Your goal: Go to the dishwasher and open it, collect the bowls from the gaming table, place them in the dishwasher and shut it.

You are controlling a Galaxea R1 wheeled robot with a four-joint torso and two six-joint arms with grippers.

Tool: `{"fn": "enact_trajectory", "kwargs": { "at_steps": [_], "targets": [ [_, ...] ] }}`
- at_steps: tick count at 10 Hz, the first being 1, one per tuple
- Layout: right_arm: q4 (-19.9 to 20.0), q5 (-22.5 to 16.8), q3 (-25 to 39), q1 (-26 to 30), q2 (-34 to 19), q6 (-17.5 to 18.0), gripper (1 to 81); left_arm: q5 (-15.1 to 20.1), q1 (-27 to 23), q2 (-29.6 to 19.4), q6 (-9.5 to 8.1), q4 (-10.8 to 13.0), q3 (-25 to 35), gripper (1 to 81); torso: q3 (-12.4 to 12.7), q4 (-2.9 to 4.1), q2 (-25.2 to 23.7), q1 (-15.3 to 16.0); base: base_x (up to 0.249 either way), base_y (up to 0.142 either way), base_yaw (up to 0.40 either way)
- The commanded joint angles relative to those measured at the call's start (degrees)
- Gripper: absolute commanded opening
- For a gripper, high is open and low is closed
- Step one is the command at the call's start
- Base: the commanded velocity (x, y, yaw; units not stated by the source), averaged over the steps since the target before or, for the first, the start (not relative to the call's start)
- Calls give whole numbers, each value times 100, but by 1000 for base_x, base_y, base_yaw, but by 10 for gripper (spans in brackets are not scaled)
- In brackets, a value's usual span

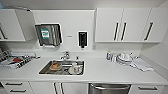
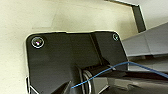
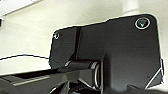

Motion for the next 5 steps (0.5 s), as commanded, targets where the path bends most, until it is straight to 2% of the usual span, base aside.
{"fn": "enact_trajectory", "kwargs": {
  "at_steps": [1,2,3,5],
  "targets": [
    [290,-272,791,330,-688,16,811,-184,-99,-558,17,70,601,811,0,0,0,3,0,0,0],
    [359,-280,912,347,-827,25,811,-272,-81,-697,17,62,705,811,0,0,0,3,0,0,0],
    [395,-289,1140,382,-1064,33,811,-290,-45,-909,8,53,855,811,0,0,-573,369,0,0,0],
    [466,-280,1564,461,-1418,51,811,-597,68,-1200,8,53,1084,811,-545,0,-637,408,0,0,0]
  ]
}}
